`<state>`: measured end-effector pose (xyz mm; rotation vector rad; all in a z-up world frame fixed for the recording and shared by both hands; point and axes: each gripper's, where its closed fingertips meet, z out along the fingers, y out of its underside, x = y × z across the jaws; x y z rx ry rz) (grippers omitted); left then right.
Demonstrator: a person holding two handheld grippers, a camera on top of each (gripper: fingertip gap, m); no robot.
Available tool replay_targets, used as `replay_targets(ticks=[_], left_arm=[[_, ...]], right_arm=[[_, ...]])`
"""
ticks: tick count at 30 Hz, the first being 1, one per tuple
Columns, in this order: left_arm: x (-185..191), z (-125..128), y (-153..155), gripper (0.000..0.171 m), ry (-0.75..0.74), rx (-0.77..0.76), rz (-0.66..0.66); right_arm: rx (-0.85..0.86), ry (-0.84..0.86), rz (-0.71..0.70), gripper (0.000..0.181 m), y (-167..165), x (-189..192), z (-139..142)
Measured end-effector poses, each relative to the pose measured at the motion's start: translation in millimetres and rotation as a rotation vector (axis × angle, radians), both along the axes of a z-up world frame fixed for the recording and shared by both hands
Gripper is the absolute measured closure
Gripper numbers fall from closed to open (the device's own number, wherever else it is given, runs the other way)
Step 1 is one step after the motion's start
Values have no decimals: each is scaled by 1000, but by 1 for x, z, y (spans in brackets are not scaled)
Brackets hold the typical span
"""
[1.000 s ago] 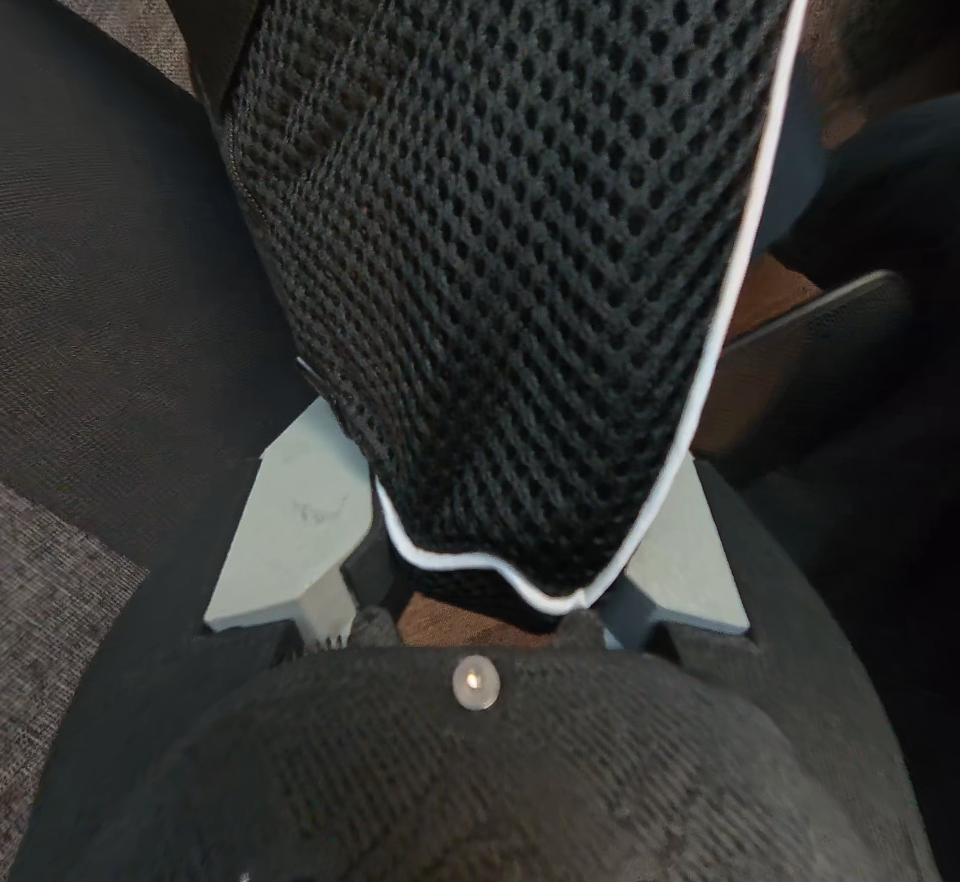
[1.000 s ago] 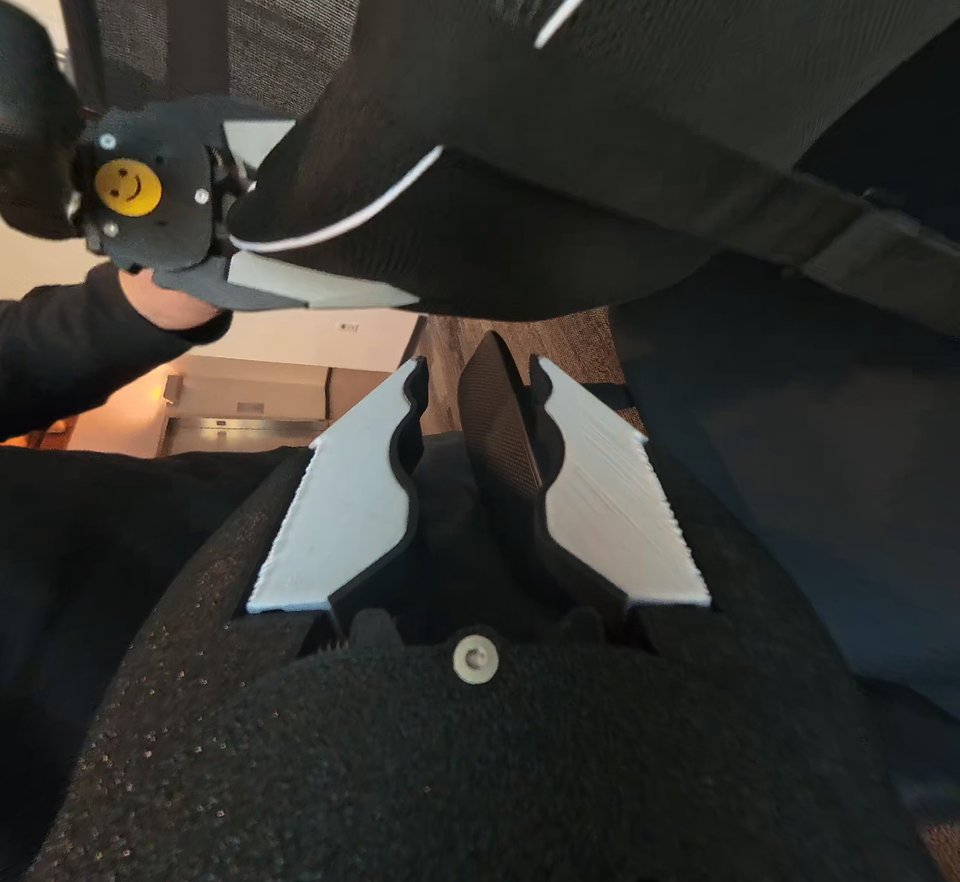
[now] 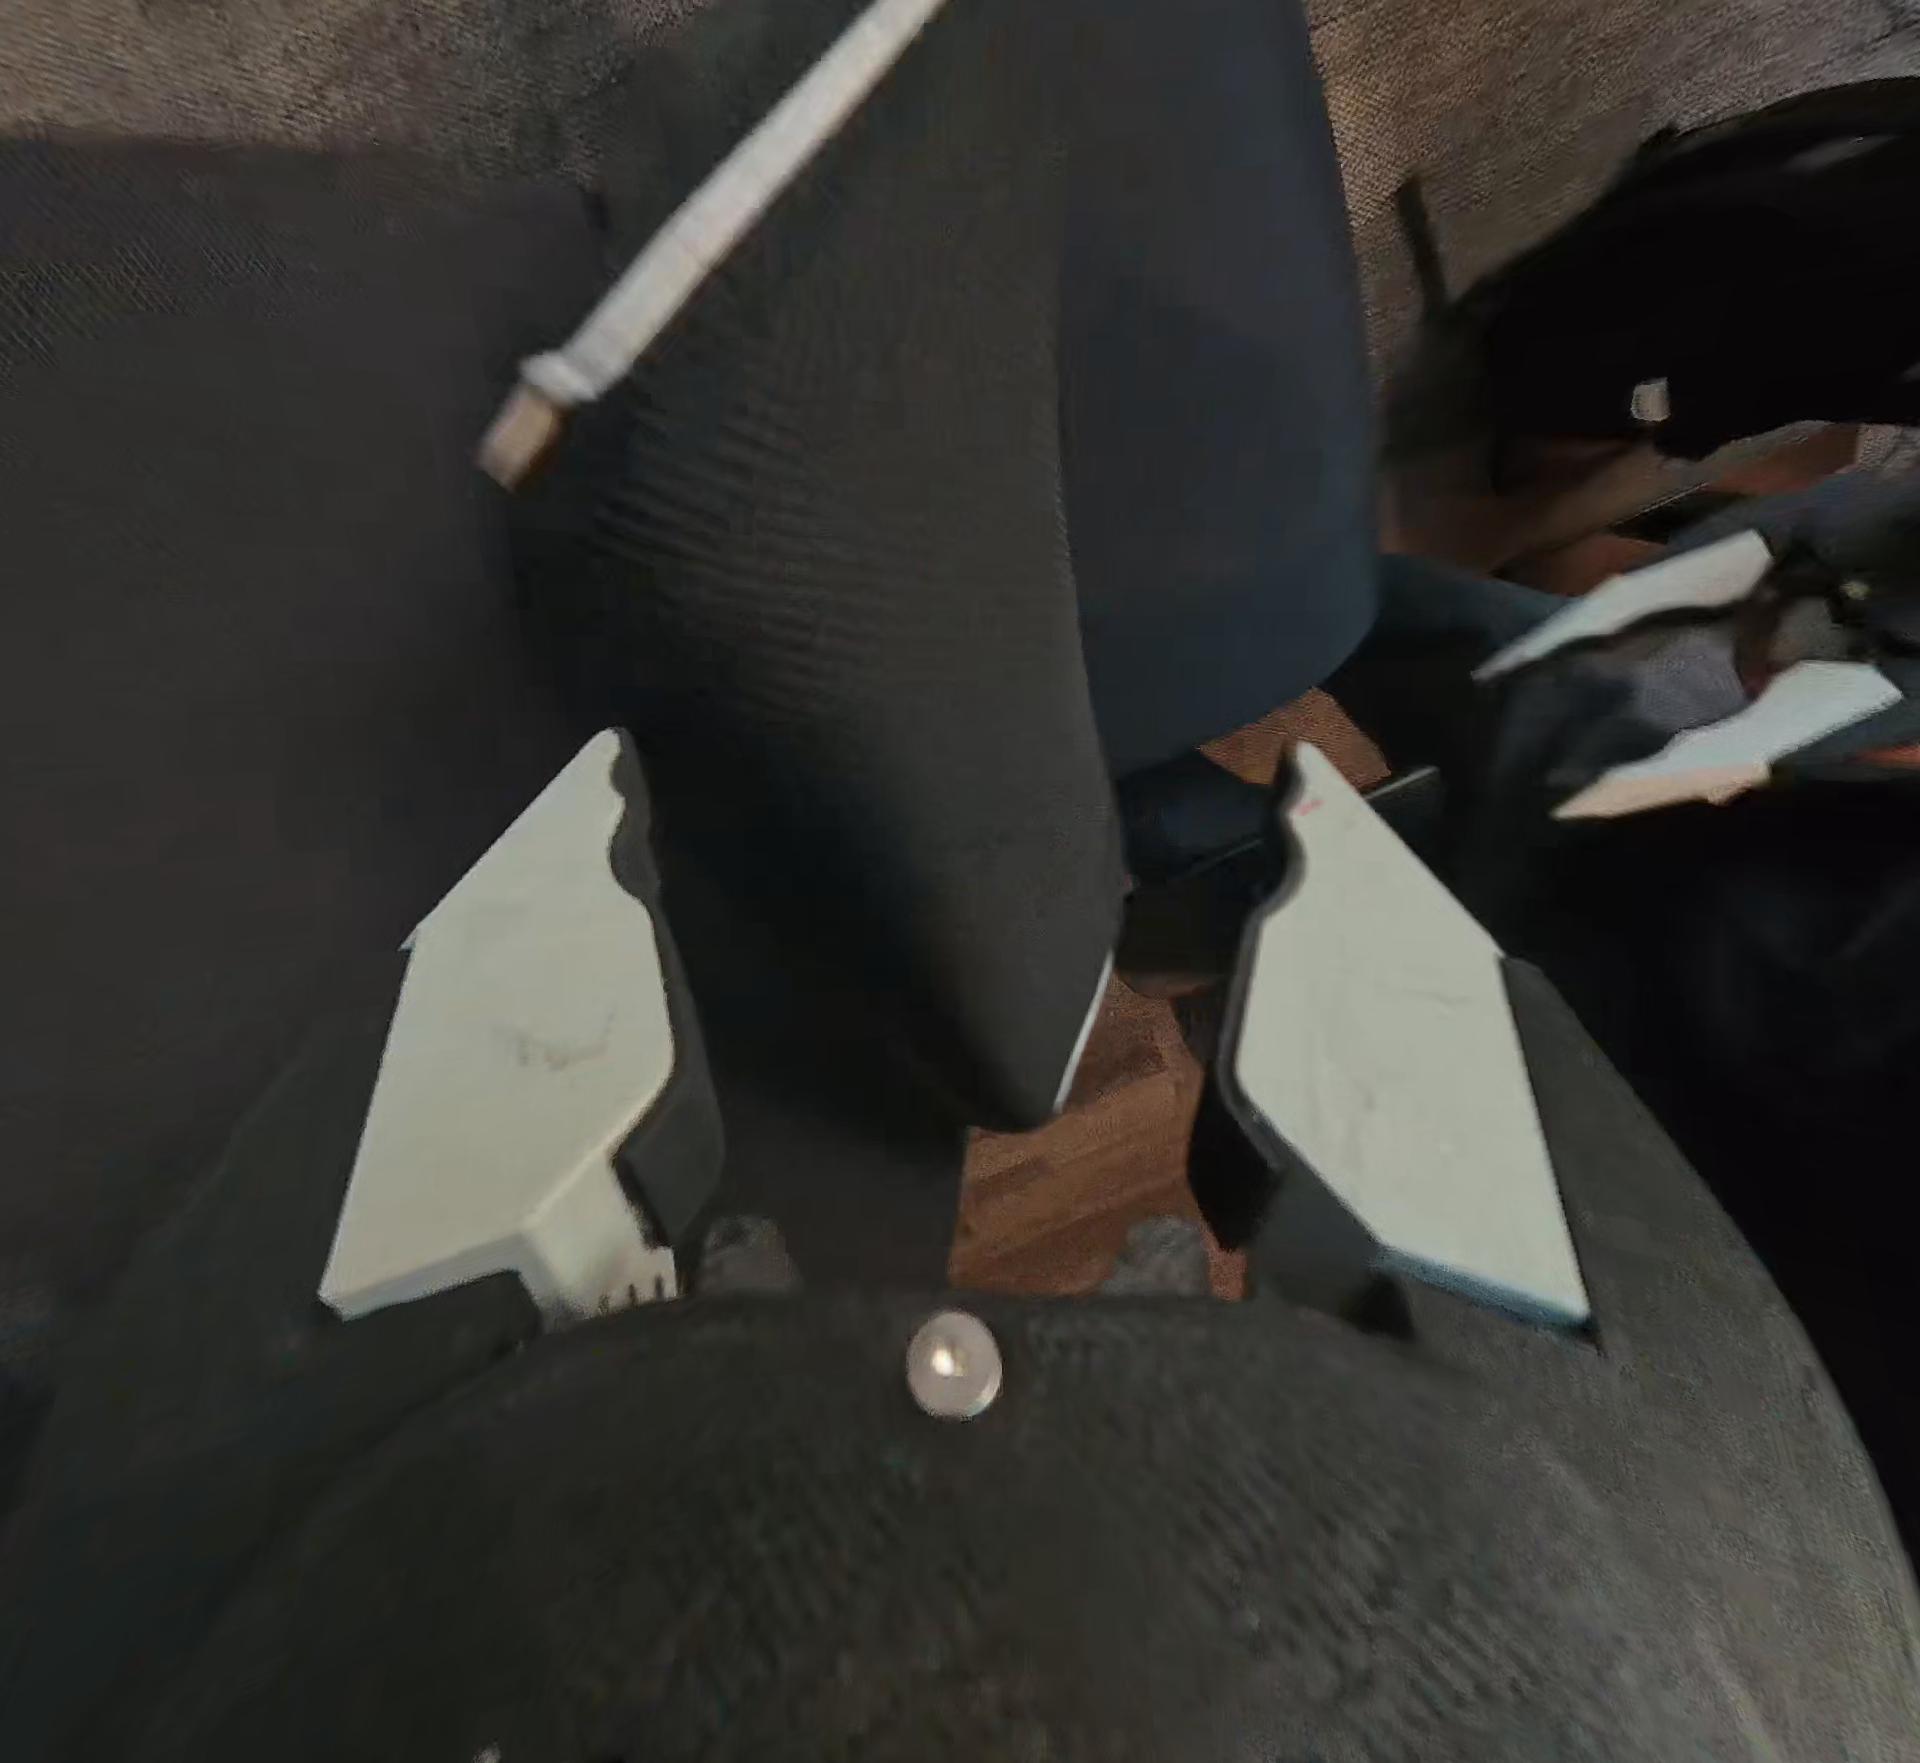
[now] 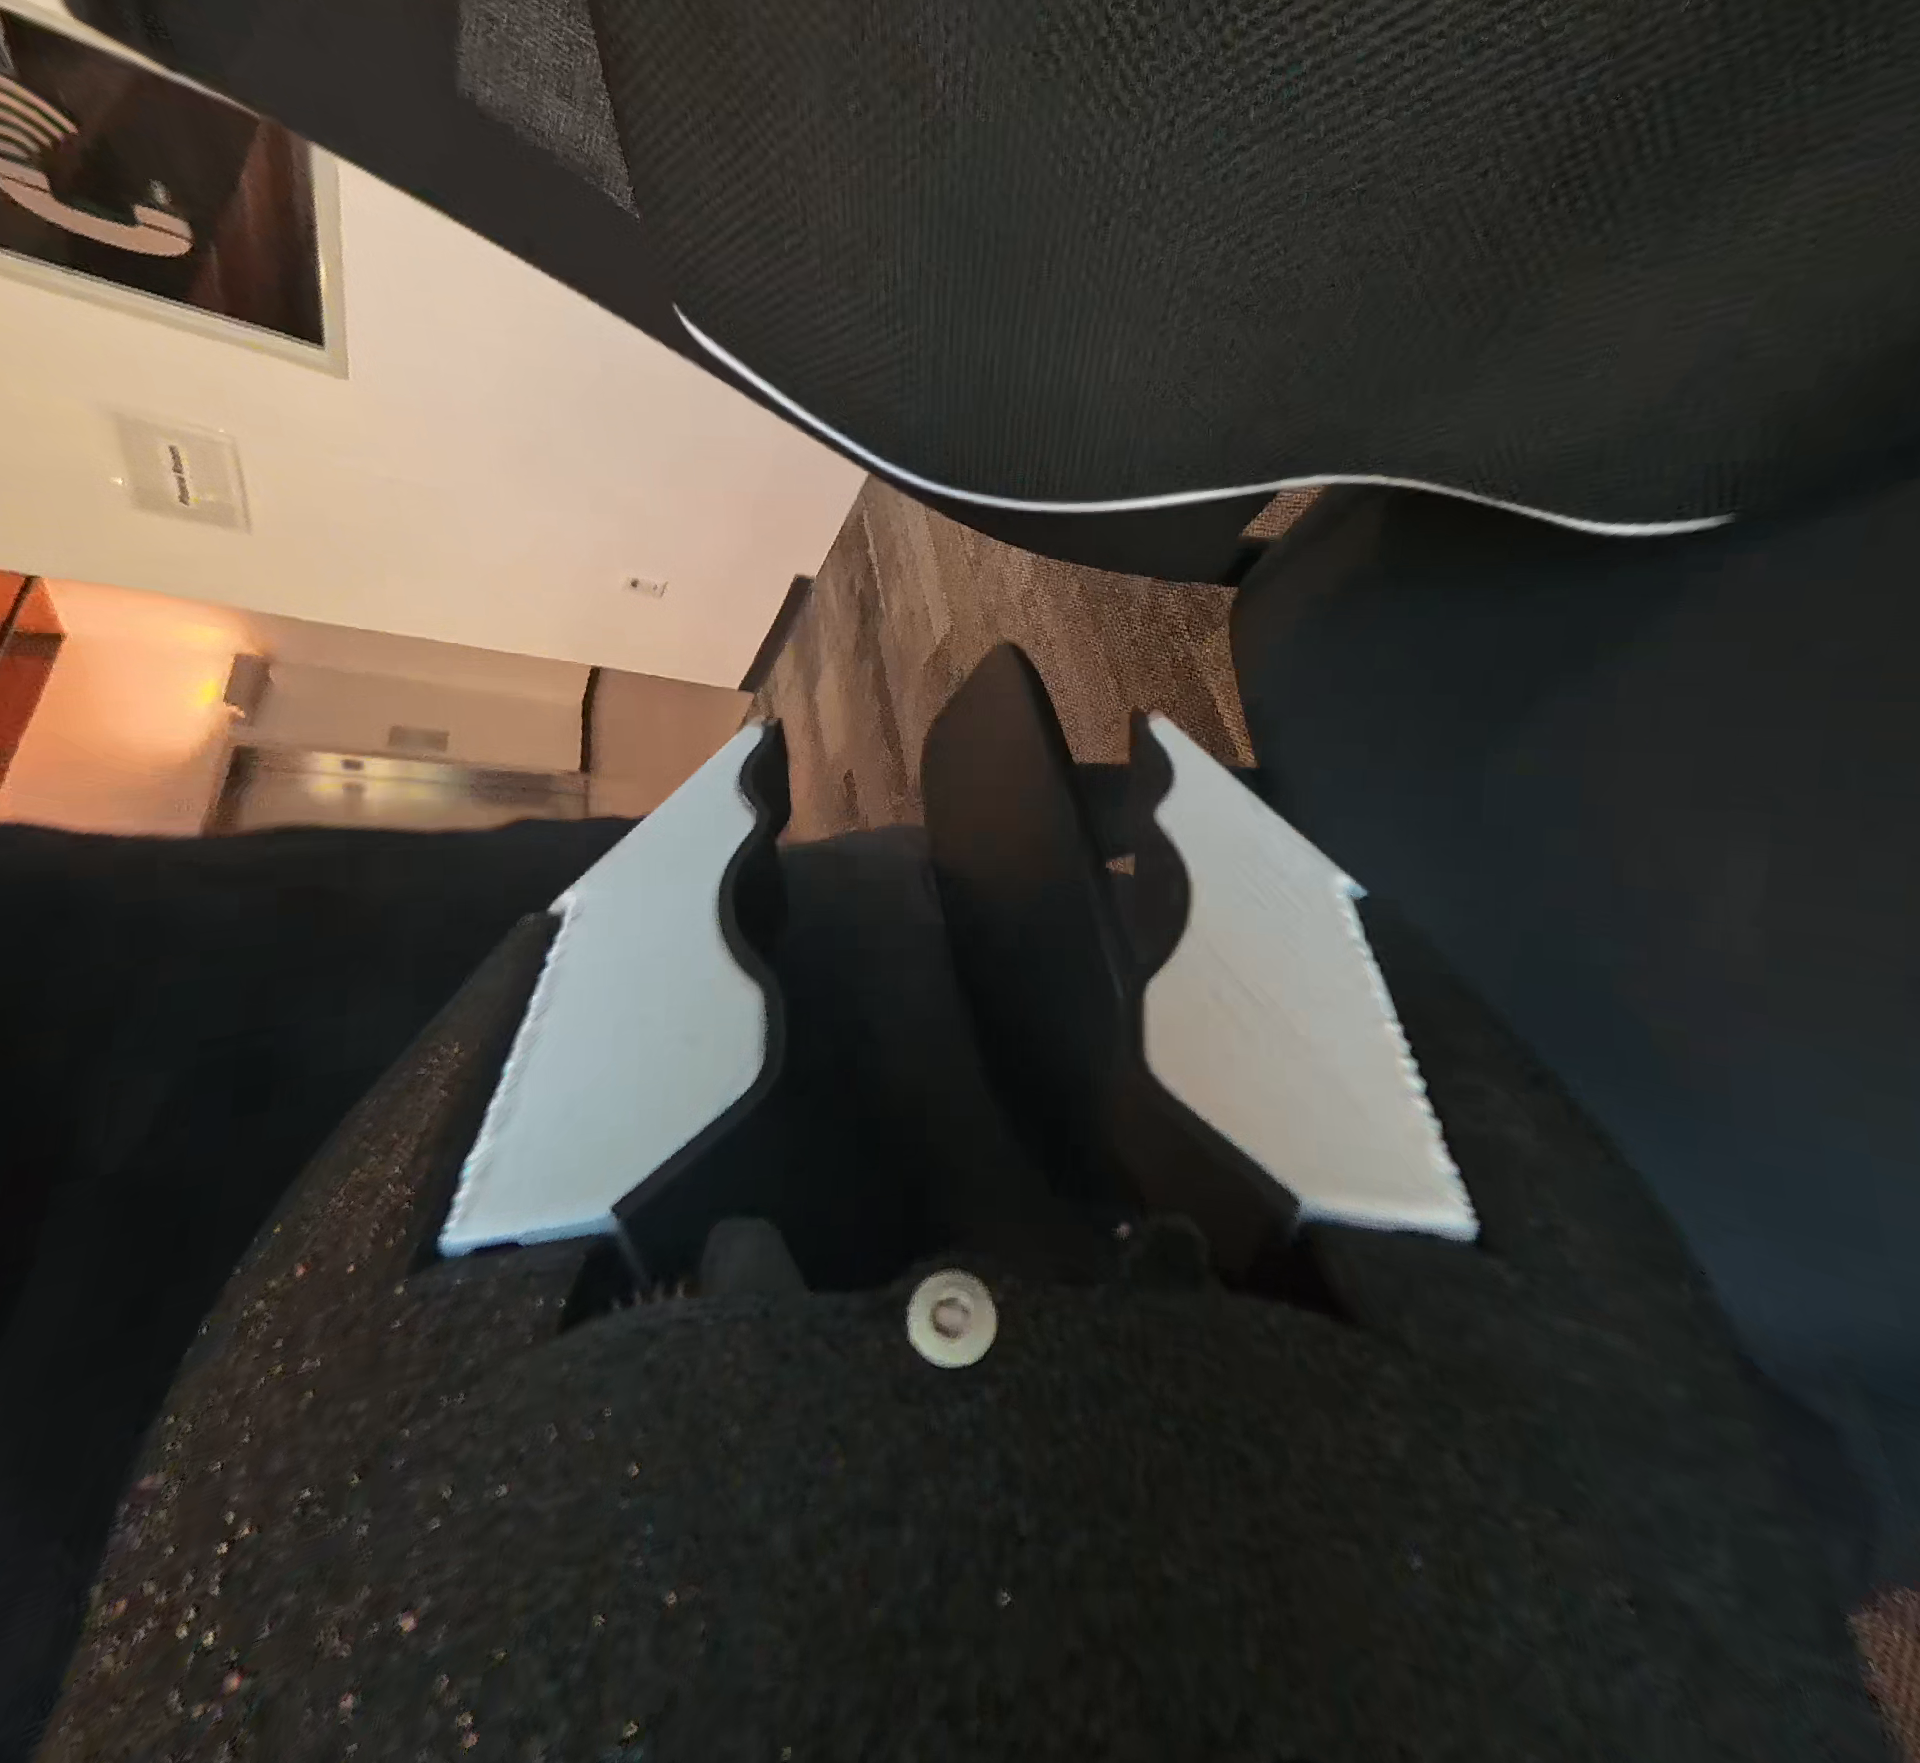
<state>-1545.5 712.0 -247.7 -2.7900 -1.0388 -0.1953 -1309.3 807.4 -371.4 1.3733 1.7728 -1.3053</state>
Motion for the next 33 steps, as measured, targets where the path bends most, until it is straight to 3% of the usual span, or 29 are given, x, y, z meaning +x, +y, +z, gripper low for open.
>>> replay_targets(ticks=[5,11,13,15,16,18,22,25,26,33], left_arm=[[64,-17,-39,68,158,41,169],[95,-81,-110,64,286,-224,250],[114,-107,-102,66,161,-135,322],[117,-119,-94,52,95,-47,322],[109,-122,-103,49,122,-81,320],[98,-126,-111,81,116,-97,325],[91,-136,-107,79,-2,-123,307],[88,-142,-104,70,-45,-235,263],[87,-143,-103,67,-37,-265,236],[84,-116,-78,95,-55,-245,198]], right_arm=[[16,10,104,113,-44,-46,1],[12,16,160,114,-52,-52,9],[9,-12,147,115,-44,-43,4],[-2,-48,125,115,-35,-33,-2],[-7,-65,111,116,-30,-29,-6],[-17,-91,81,117,-21,-23,-12],[-30,-85,53,118,-18,-26,-17],[-36,-45,53,118,-26,-37,-14],[-38,-32,55,118,-29,-40,-12],[-15,-6,54,120,-38,-57,-22]])
